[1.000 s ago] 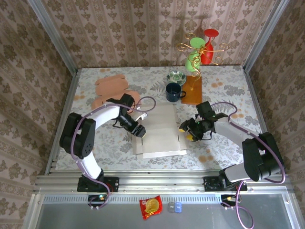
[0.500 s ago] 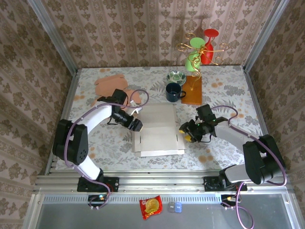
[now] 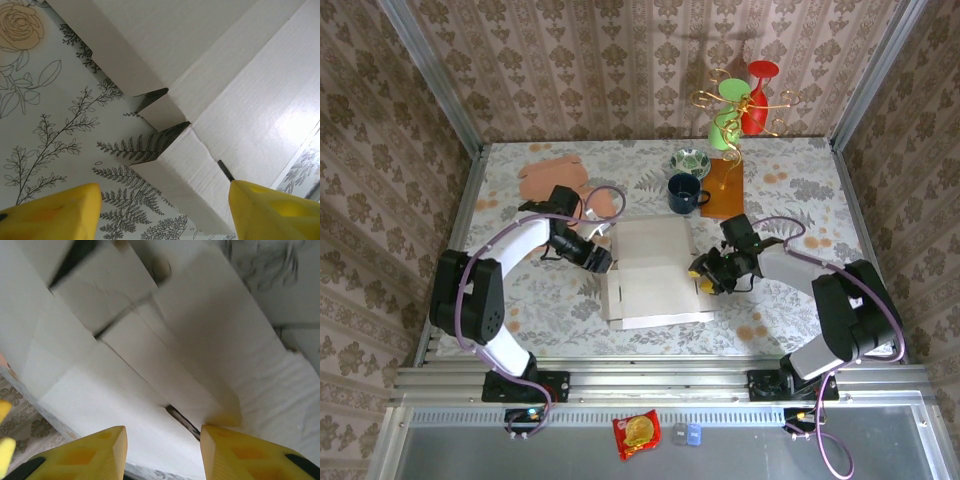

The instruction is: Fold the paper box

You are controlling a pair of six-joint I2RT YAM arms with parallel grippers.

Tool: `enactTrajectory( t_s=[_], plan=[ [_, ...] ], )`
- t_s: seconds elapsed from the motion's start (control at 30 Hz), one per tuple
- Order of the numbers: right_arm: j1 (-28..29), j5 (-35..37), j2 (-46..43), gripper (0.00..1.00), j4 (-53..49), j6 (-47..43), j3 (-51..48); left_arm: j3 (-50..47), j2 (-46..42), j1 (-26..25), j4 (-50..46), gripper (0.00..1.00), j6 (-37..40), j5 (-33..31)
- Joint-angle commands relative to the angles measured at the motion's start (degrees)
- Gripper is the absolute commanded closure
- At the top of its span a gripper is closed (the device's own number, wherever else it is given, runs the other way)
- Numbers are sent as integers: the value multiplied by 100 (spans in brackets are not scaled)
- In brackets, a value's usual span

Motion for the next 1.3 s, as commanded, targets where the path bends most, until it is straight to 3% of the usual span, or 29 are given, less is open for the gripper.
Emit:
enactTrajectory(
  t_s=[0.0,0.23,0.47,0.9,1.03,1.17,1.27],
  plan=[
    [-262,91,250,56,-433,-607,256,-56,137,9,-82,31,106,297],
    [-484,-139,565,56,-574,-932,366,-20,416,-207,130,30,156,550],
    [-616,-157,631,56,-530,-965,390,245,1022,-397,-192,32,370,1284],
    [-667,-228,794,56,-429,-951,400,309,1356,-756,-27,34,335,1216],
    [-694,-239,835,57,-421,-950,424,332,1395,-831,-32,39,385,1291],
    [-706,-256,882,57,-408,-942,454,366,1389,-841,-132,56,403,1342],
    [-703,-257,909,57,-392,-922,485,397,1392,-842,-241,60,416,1284]
  ],
)
